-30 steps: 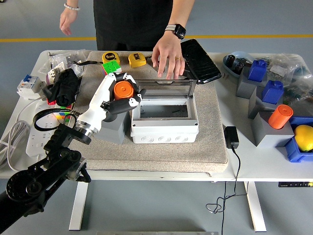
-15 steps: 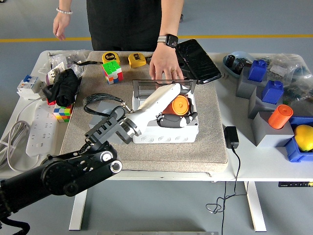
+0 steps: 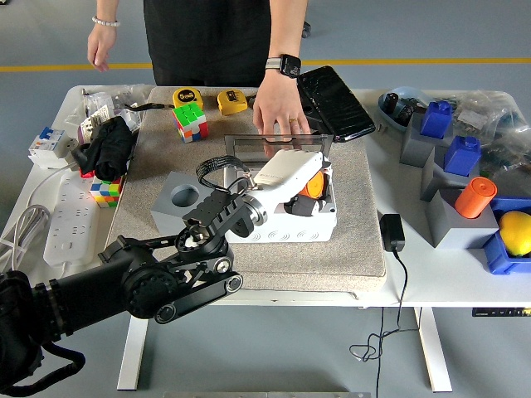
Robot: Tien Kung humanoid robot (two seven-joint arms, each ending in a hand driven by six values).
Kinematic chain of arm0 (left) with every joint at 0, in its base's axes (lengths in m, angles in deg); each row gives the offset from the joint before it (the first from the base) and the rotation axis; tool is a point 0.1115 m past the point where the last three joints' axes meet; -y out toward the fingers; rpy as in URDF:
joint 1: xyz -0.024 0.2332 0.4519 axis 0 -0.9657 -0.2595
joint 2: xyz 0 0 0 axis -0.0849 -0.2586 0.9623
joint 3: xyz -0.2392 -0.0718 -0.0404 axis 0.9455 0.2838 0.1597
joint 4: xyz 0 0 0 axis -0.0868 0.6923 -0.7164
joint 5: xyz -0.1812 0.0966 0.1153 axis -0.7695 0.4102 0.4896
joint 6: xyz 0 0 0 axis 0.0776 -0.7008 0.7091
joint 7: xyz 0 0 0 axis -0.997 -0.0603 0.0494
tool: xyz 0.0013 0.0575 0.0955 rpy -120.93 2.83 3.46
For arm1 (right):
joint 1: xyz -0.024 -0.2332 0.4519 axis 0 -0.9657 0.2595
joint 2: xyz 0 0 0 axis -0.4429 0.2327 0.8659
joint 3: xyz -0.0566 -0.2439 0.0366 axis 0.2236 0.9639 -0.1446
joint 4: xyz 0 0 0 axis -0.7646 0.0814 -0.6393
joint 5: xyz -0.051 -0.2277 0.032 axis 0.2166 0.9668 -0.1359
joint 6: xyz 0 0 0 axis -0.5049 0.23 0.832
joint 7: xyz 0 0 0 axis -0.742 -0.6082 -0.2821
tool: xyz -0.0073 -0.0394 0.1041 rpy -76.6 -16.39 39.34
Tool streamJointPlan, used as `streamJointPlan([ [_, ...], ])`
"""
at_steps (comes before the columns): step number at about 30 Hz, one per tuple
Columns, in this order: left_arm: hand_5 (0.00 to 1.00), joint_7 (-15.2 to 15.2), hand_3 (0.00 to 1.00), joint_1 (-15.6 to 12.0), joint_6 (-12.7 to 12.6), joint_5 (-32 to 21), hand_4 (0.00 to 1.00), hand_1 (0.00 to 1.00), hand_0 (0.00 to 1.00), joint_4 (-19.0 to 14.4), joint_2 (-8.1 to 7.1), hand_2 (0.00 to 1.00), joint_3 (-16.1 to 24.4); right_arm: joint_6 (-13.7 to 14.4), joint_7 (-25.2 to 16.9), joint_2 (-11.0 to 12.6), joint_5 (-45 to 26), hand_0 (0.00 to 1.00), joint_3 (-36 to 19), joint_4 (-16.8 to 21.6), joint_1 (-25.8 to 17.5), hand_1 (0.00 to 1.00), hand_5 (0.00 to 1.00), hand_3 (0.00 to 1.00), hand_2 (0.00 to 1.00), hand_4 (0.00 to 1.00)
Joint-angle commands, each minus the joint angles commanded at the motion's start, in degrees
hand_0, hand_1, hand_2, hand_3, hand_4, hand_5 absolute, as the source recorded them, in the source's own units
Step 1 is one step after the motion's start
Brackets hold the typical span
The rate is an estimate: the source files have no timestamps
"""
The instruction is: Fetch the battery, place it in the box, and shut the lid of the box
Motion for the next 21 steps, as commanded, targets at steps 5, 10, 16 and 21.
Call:
streamJointPlan([
  [5,0.002,-2.0,0.190,0.9,0.0,-0.1,0.178,0.119,0.175,2.3,0.00,0.144,0.3,0.2,0.0,0.1,0.2,0.596,-0.1,0.2,0.1,0.621,0.551,0.559,0.620,0.966],
  [10,0.002,-1.9,0.209,0.5,-0.4,-0.9,0.410,0.133,0.179,2.6,0.00,0.153,0.4,0.3,0.1,0.2,0.2,0.596,0.0,0.2,0.0,0.621,0.550,0.559,0.619,0.966],
  [16,0.002,-1.8,0.298,-0.2,-0.2,-2.7,0.663,0.159,0.198,2.0,0.00,0.197,0.9,0.4,0.0,0.2,0.2,0.595,0.2,0.3,0.0,0.621,0.548,0.559,0.617,0.964],
  [21,0.115,-1.9,0.419,-0.3,0.4,-3.4,0.807,0.288,0.246,1.9,0.00,0.319,1.3,0.4,0.0,0.3,0.2,0.596,0.4,0.3,0.0,0.620,0.547,0.559,0.617,0.965],
])
